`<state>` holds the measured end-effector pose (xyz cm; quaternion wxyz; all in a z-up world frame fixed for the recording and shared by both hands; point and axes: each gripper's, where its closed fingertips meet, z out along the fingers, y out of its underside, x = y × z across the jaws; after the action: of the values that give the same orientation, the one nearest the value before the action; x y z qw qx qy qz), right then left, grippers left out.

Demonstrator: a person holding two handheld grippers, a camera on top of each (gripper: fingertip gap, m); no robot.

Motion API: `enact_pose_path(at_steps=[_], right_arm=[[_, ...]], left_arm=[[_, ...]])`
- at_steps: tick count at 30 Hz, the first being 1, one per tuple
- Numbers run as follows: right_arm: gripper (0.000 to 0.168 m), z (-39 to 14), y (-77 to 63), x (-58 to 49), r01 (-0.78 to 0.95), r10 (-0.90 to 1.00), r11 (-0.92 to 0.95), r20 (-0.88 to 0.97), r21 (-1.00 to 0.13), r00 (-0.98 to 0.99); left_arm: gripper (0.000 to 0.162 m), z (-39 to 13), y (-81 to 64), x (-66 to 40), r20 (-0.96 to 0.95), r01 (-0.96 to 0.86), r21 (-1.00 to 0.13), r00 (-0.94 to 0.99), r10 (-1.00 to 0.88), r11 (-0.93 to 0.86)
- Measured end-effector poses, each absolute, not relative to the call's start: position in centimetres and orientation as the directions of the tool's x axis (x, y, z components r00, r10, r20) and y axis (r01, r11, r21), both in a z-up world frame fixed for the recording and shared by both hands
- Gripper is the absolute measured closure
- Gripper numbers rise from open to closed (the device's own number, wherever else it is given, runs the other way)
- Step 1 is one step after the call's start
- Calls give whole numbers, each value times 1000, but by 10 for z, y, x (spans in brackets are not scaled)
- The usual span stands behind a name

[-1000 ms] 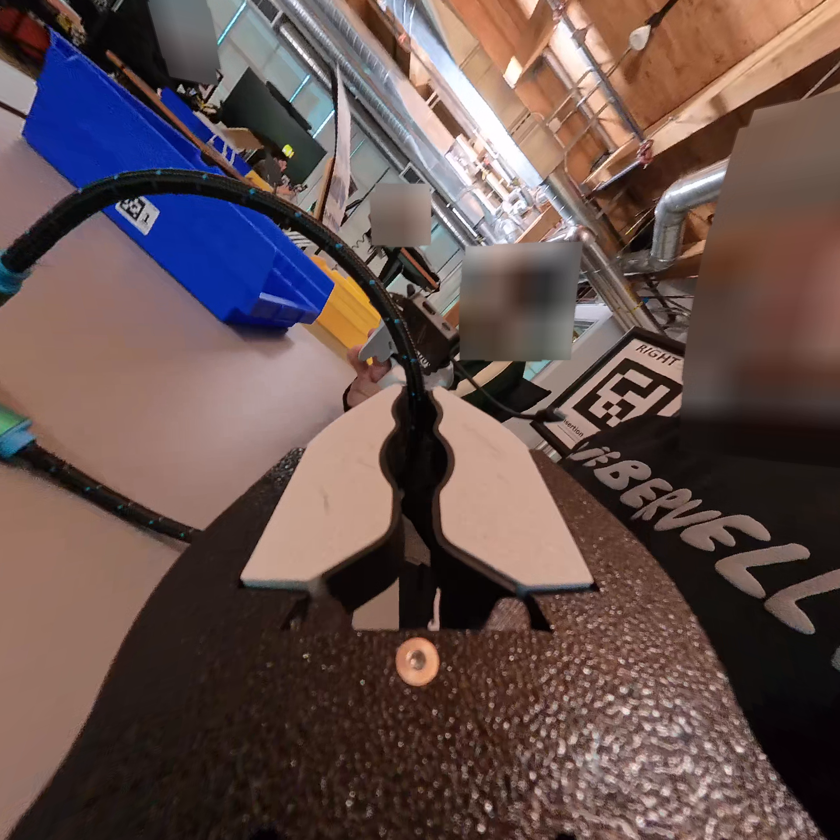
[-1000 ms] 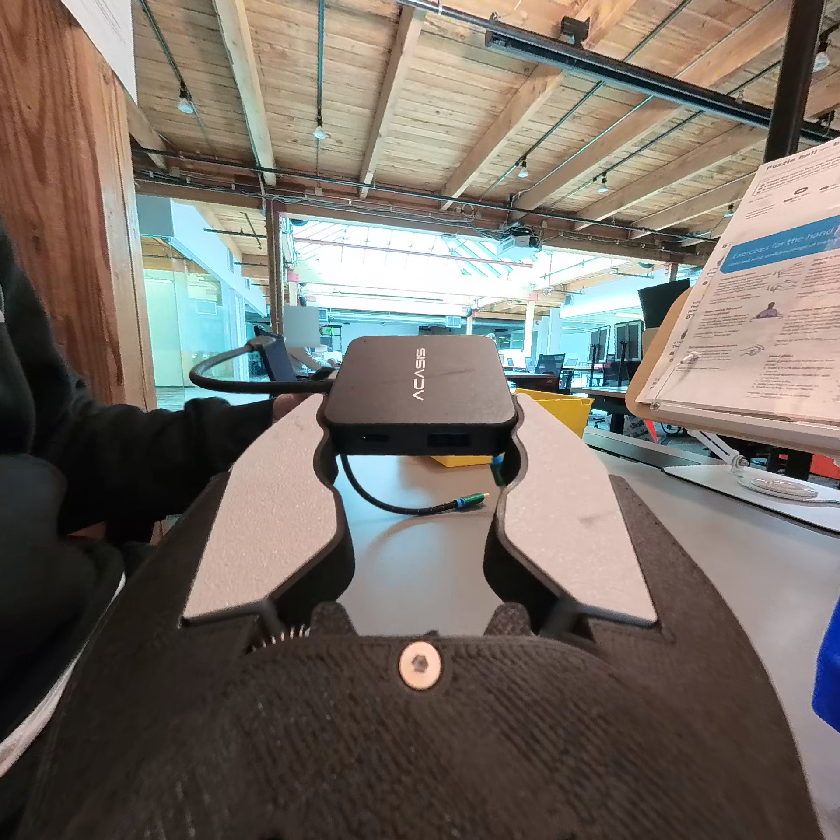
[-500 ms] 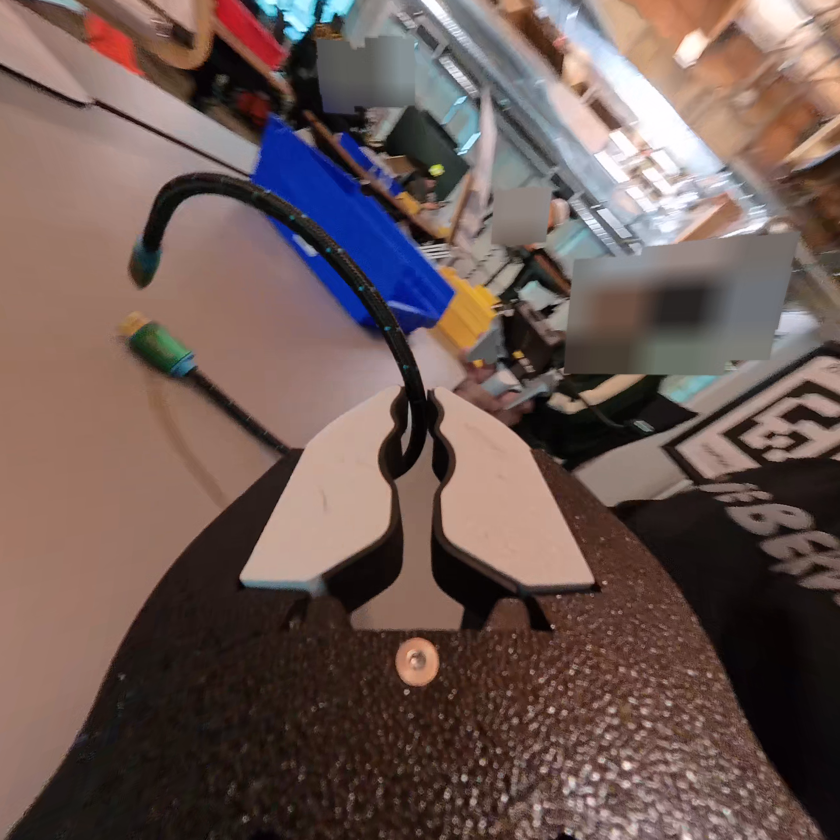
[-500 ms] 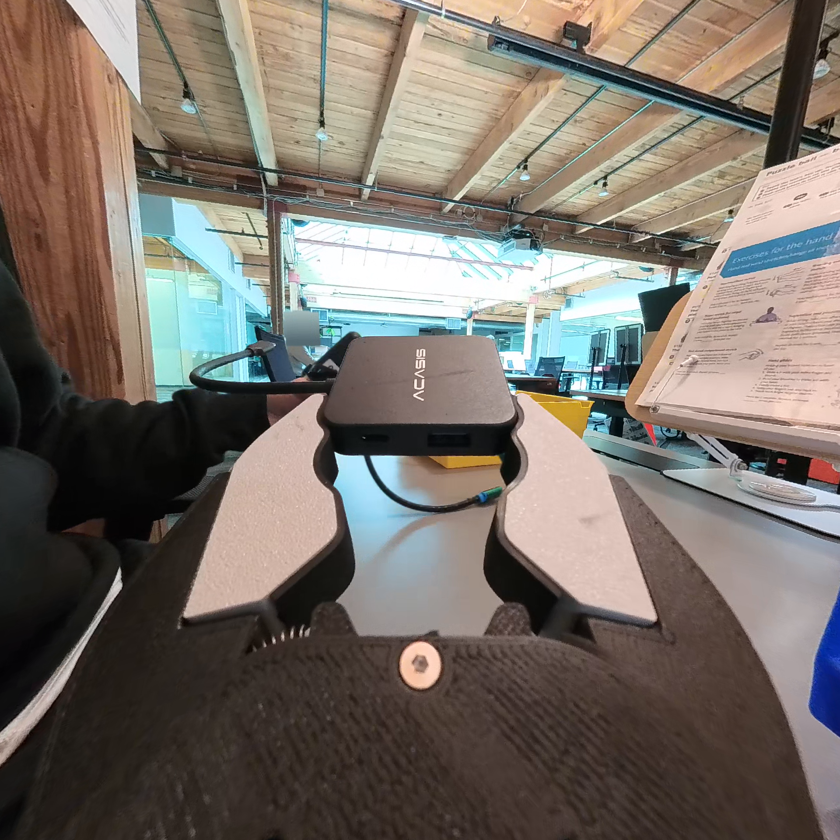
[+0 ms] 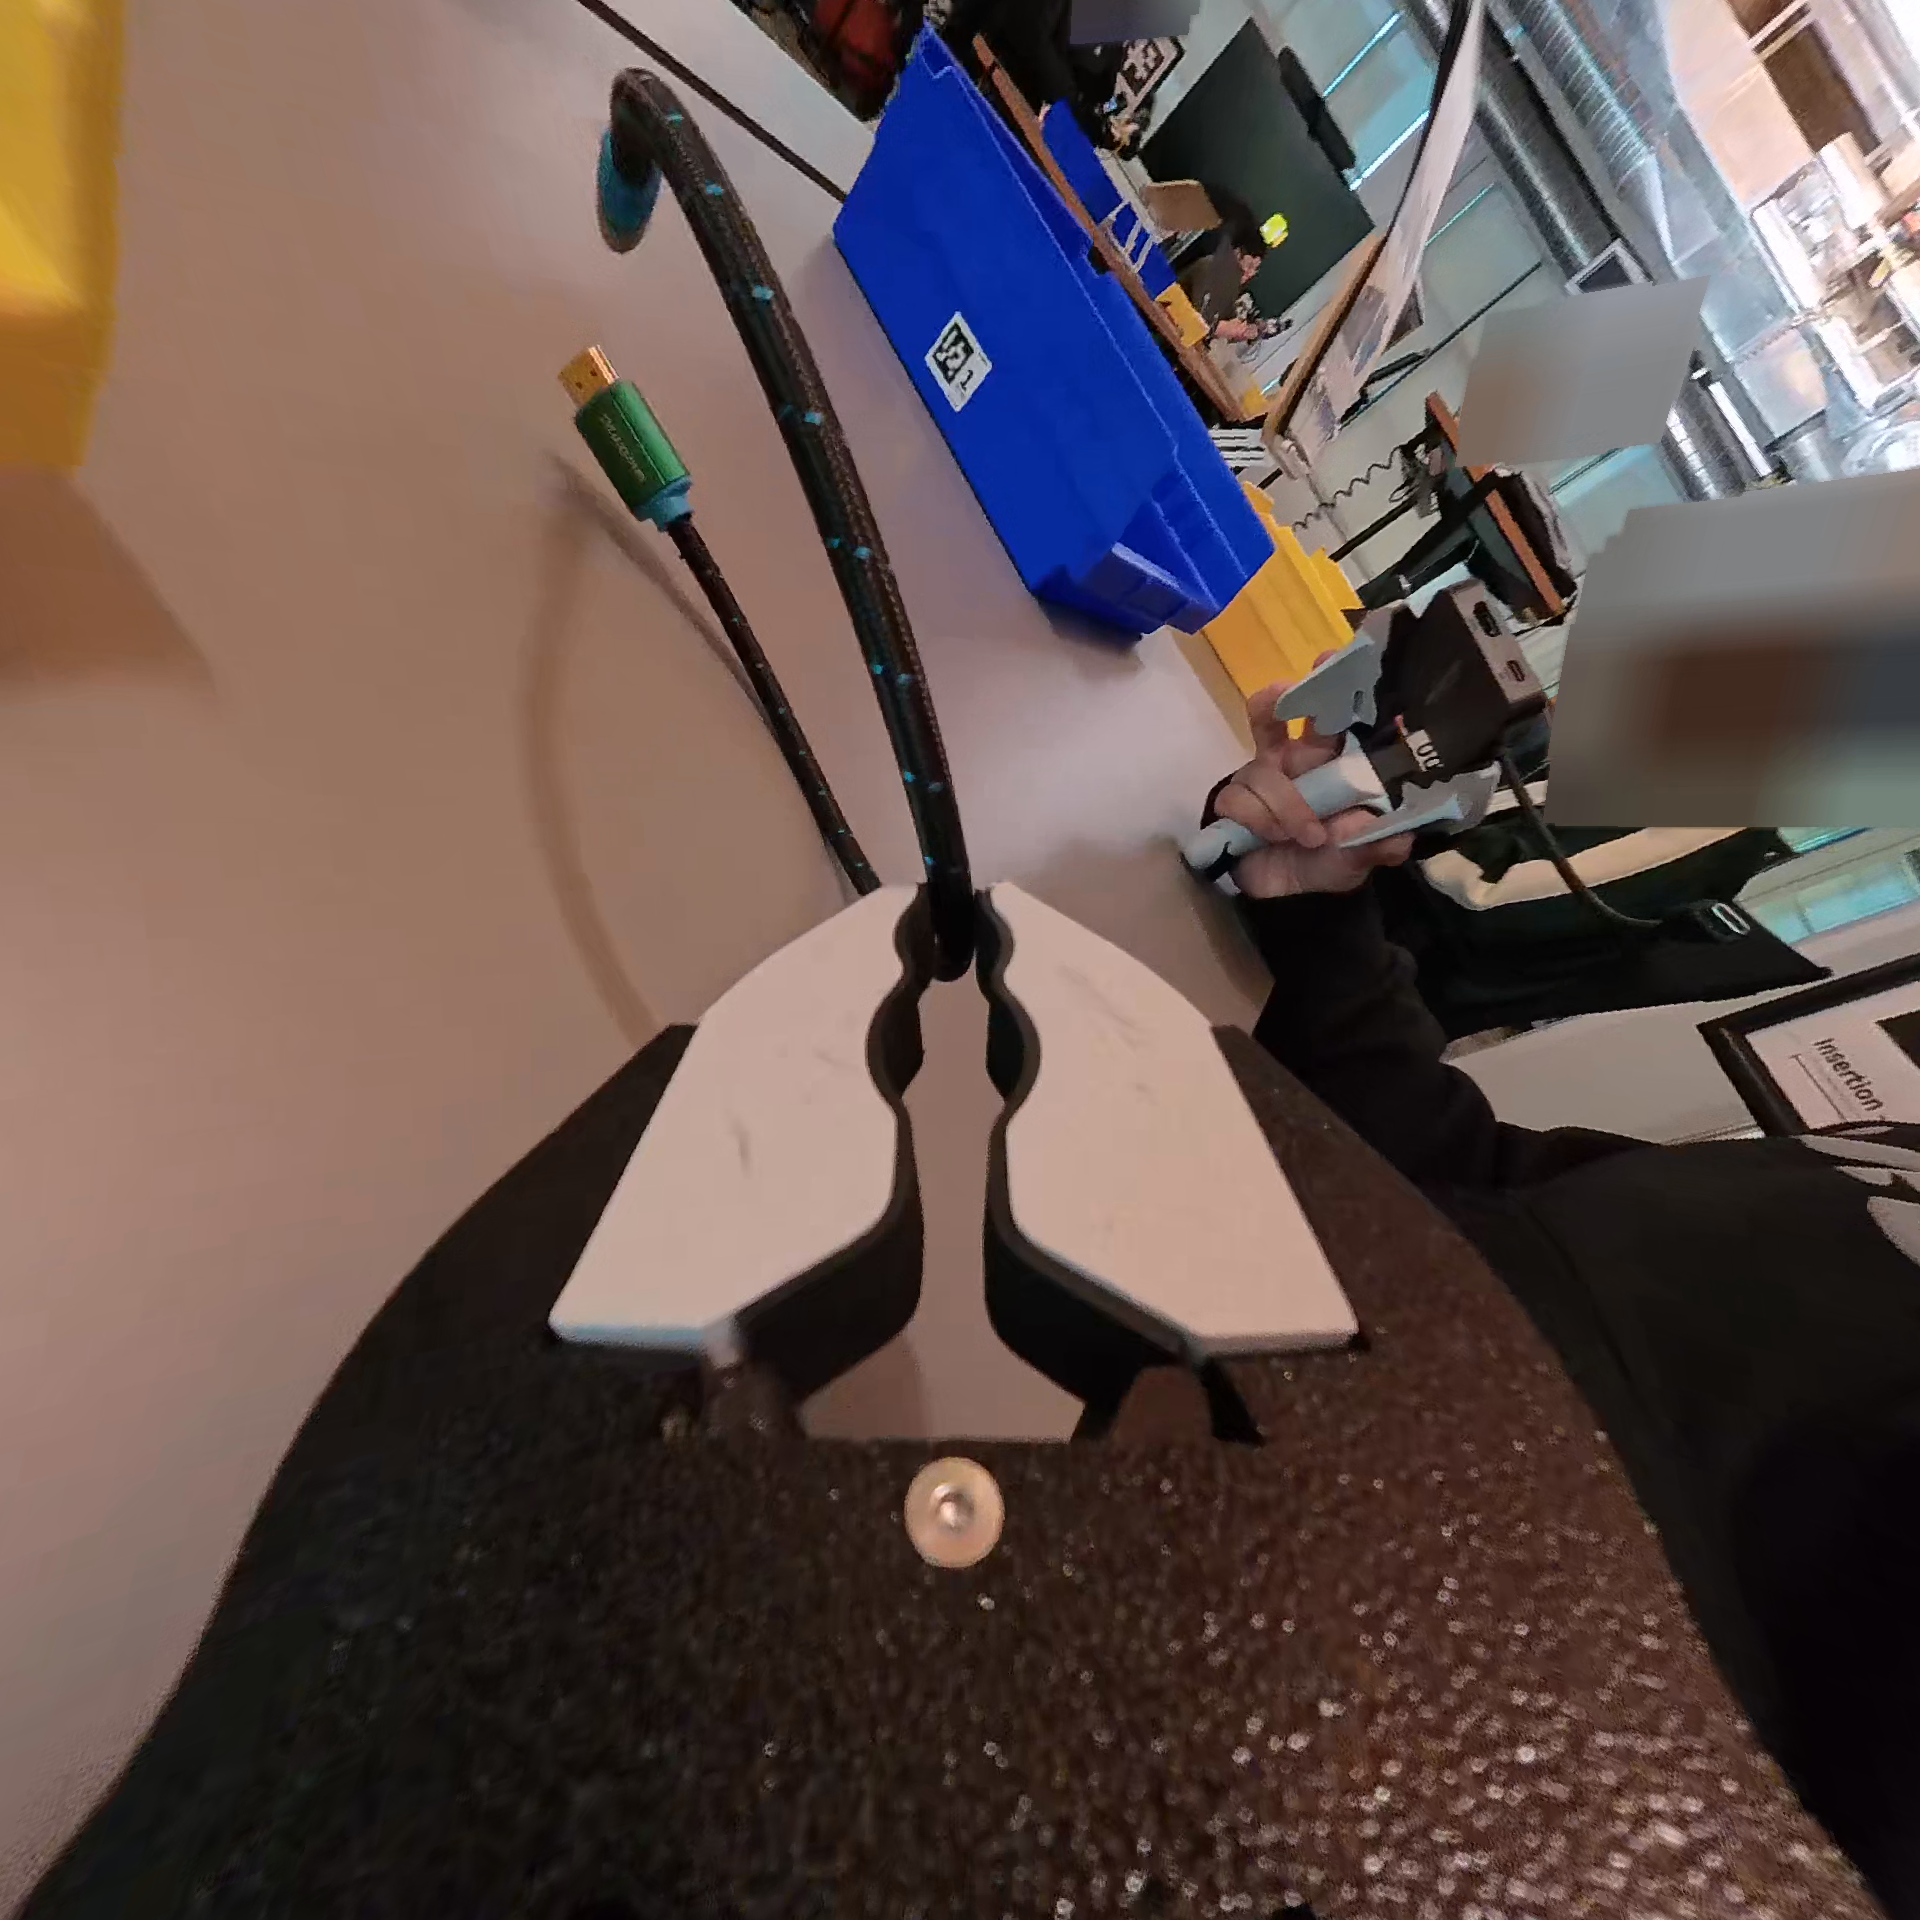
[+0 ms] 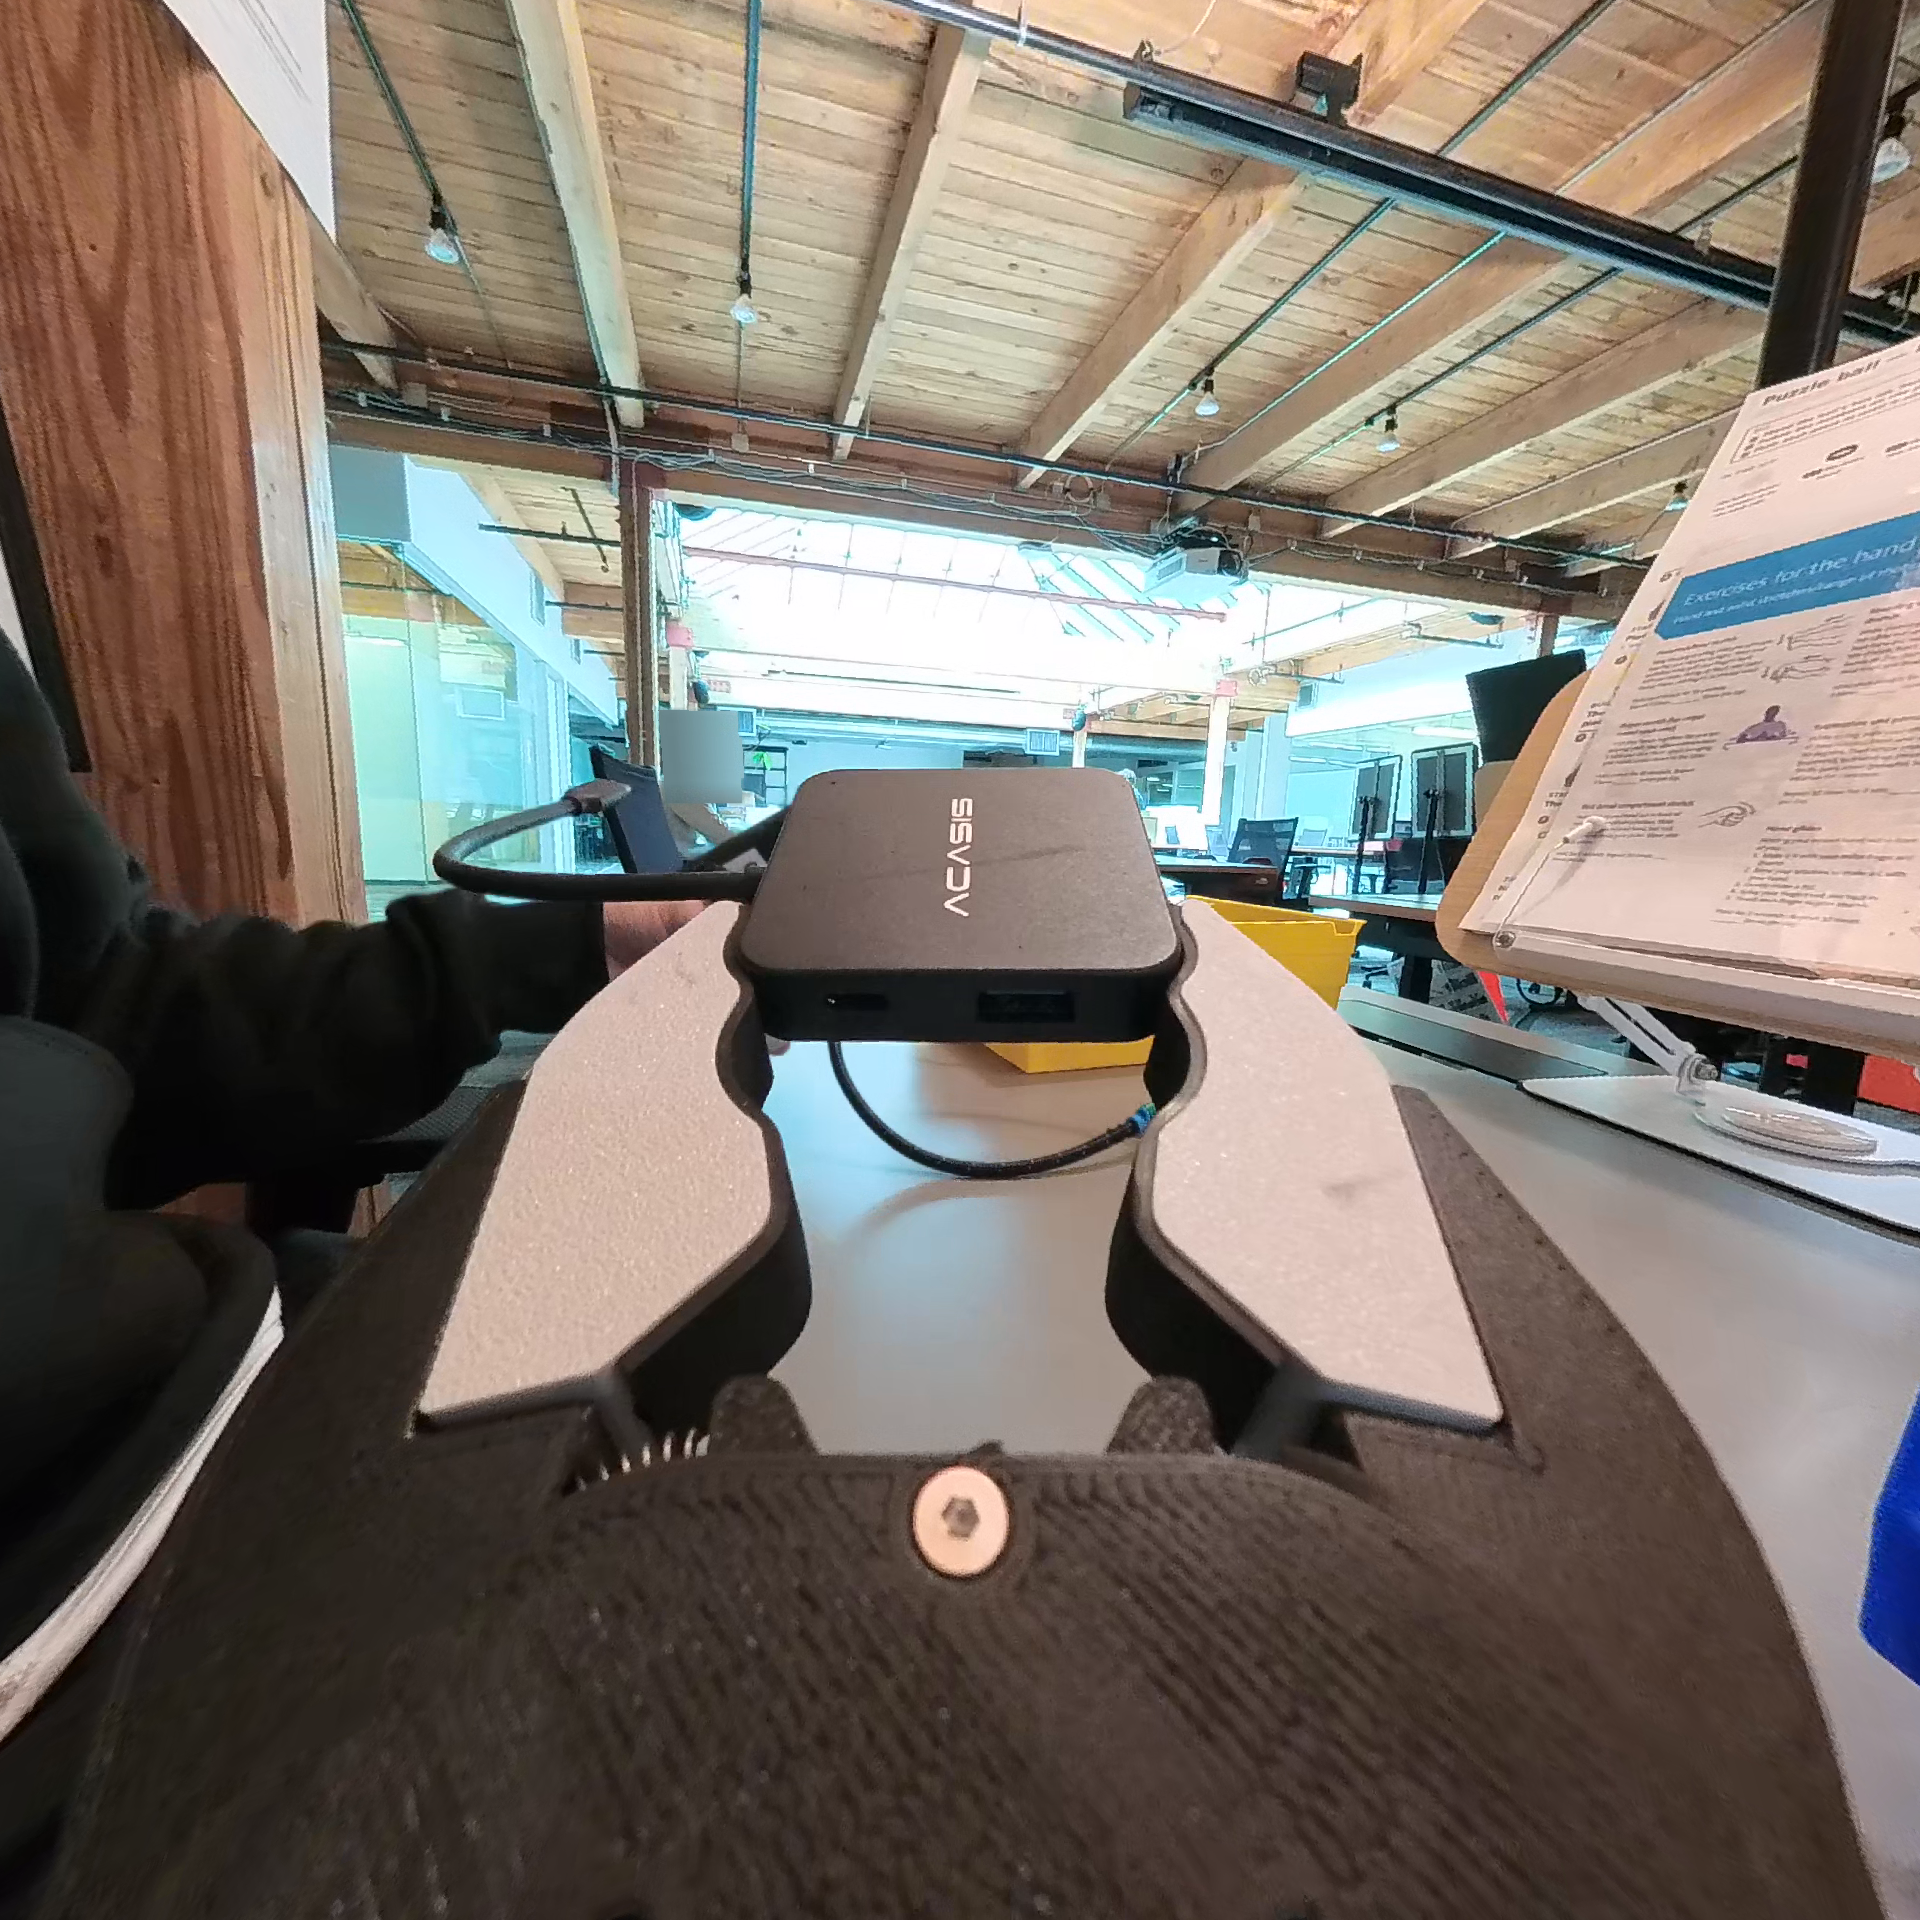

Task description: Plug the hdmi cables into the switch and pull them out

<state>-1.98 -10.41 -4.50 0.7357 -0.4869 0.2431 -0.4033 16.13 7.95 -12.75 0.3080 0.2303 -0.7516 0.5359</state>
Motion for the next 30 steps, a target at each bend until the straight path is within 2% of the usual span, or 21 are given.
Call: enact_pose_path(at_steps=[5, 8, 10, 12, 13, 15, 17, 20, 22, 24, 27, 29, 30], right_arm=[[96, -45, -104, -20, 356, -829, 202, 35, -912, 558], [96, -45, -105, -20, 357, -830, 204, 33, -912, 557], [96, -45, -105, -20, 358, -830, 205, 33, -911, 557], [96, -45, -105, -20, 358, -829, 205, 33, -911, 558], [96, -45, -105, -20, 358, -829, 206, 32, -911, 558], [96, -45, -105, -20, 360, -829, 206, 33, -910, 558], [96, -45, -105, -20, 359, -829, 205, 33, -910, 558], [96, -45, -105, -21, 361, -829, 204, 35, -910, 558], [96, -45, -105, -21, 362, -829, 205, 35, -909, 558], [96, -45, -105, -21, 361, -828, 206, 35, -910, 560], [96, -45, -104, -21, 361, -826, 203, 38, -910, 563], [96, -45, -104, -21, 361, -825, 204, 39, -910, 563], [96, -45, -104, -21, 360, -825, 204, 38, -910, 563]], left_arm=[[155, -131, 78, 160, 728, -693, -649, -685, -6, 315], [155, -116, 75, 159, 659, -625, -731, -750, 46, 276], [155, -97, 71, 159, 508, -482, -845, -859, 65, 231], [156, -86, 67, 152, 262, -231, -937, -961, 90, 261], [156, -87, 65, 150, 126, -91, -947, -987, 96, 307], [156, -97, 65, 142, -91, 161, -888, -980, 178, 431], [155, -112, 66, 139, -229, 343, -778, -935, 271, 527], [156, -143, 79, 134, -309, 538, -584, -840, 447, 608], [156, -155, 85, 127, -335, 625, -513, -777, 533, 588], [156, -162, 89, 121, -336, 661, -492, -745, 577, 567], [151, -171, 101, 131, -276, 588, -467, -807, 522, 661], [143, -167, 106, 130, -182, 477, -530, -872, 455, 701], [133, -160, 101, 126, -134, 412, -596, -897, 421, 689]])
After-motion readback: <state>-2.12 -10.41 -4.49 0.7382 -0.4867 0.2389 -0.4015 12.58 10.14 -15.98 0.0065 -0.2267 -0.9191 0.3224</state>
